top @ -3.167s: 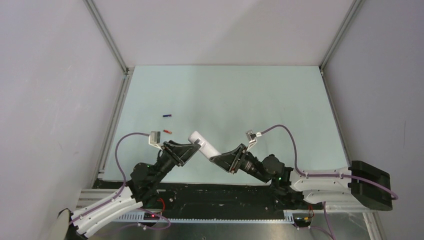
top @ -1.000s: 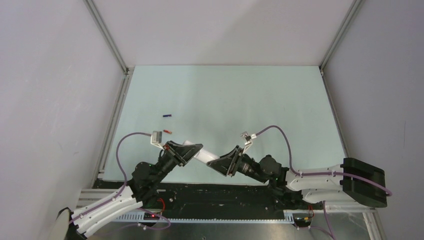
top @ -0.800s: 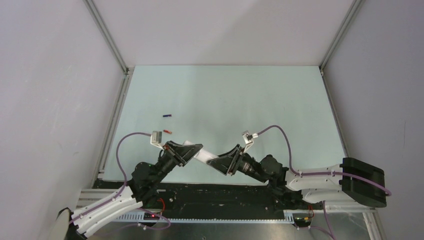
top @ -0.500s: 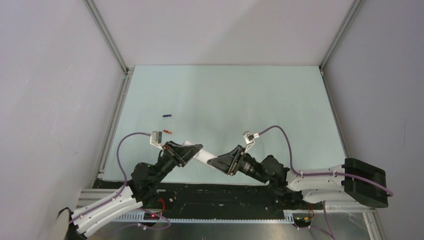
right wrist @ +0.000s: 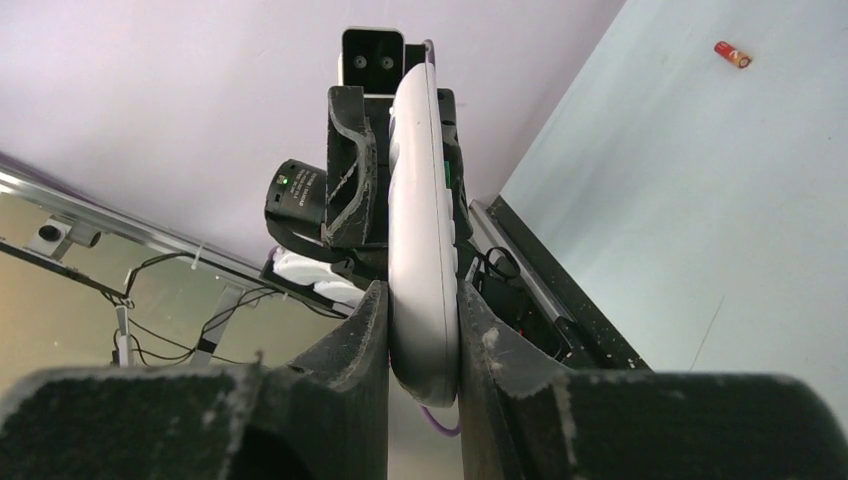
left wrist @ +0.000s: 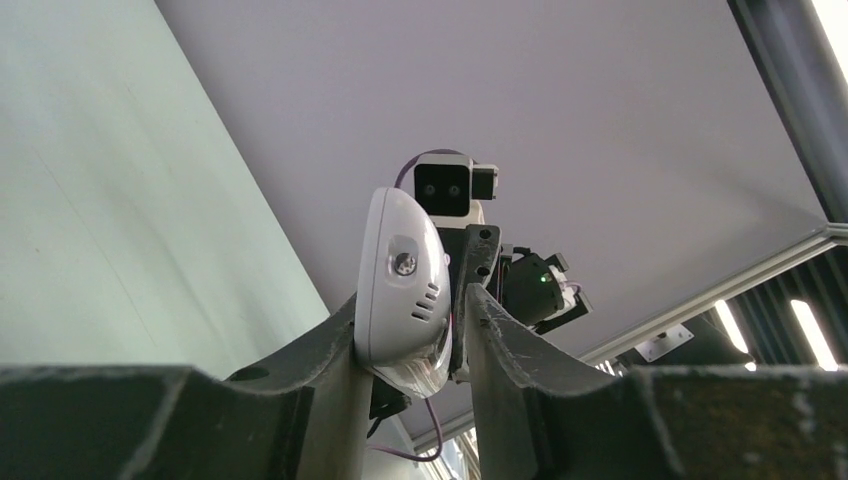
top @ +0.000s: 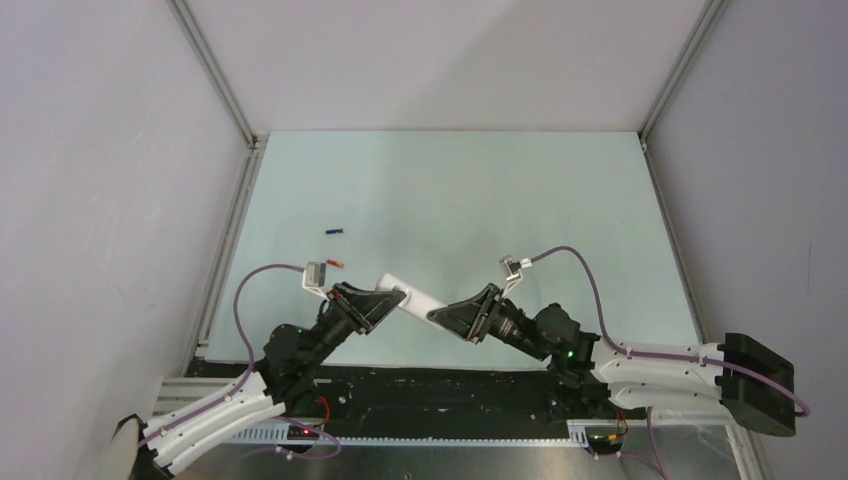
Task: Load the batteries into the remote control
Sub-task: Remove the battery cover from the remote control.
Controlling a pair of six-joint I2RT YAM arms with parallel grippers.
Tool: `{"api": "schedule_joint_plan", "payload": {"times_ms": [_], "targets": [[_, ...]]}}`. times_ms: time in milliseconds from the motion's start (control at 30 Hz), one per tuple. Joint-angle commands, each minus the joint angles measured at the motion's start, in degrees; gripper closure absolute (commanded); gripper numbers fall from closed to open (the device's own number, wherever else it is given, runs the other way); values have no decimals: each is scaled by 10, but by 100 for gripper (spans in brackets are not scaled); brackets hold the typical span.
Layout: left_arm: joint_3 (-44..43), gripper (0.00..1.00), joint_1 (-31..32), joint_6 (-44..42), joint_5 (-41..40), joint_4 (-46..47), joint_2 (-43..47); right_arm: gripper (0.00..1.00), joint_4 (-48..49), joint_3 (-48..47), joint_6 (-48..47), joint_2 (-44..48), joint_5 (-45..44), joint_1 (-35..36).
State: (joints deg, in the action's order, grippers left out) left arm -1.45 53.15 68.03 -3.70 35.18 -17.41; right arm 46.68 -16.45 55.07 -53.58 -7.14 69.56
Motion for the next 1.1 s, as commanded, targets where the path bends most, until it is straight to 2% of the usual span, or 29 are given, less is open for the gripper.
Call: {"api": "schedule_joint_plan", "payload": {"times_ms": [0, 200, 400, 600, 900, 1067], "targets": [[-13, 59, 0, -21, 18, 16, -12, 100, -30, -7, 13, 9, 26, -17], [-22, 57, 0, -24, 21, 16, -24, 100, -30, -16, 17, -8, 63, -25], [-19, 62, 0, -25, 19, 16, -23, 100, -32, -18, 18, -13, 65, -26], [-13, 63, 0, -20, 13, 16, -14, 100, -49, -18, 16, -5, 64, -27], [-12, 54, 0, -18, 8, 15, -10, 100, -60, -18, 15, 1, 81, -26], [-10, 61, 0, -17, 9, 16, -8, 100, -69, -18, 12, 5, 75, -24]]}}
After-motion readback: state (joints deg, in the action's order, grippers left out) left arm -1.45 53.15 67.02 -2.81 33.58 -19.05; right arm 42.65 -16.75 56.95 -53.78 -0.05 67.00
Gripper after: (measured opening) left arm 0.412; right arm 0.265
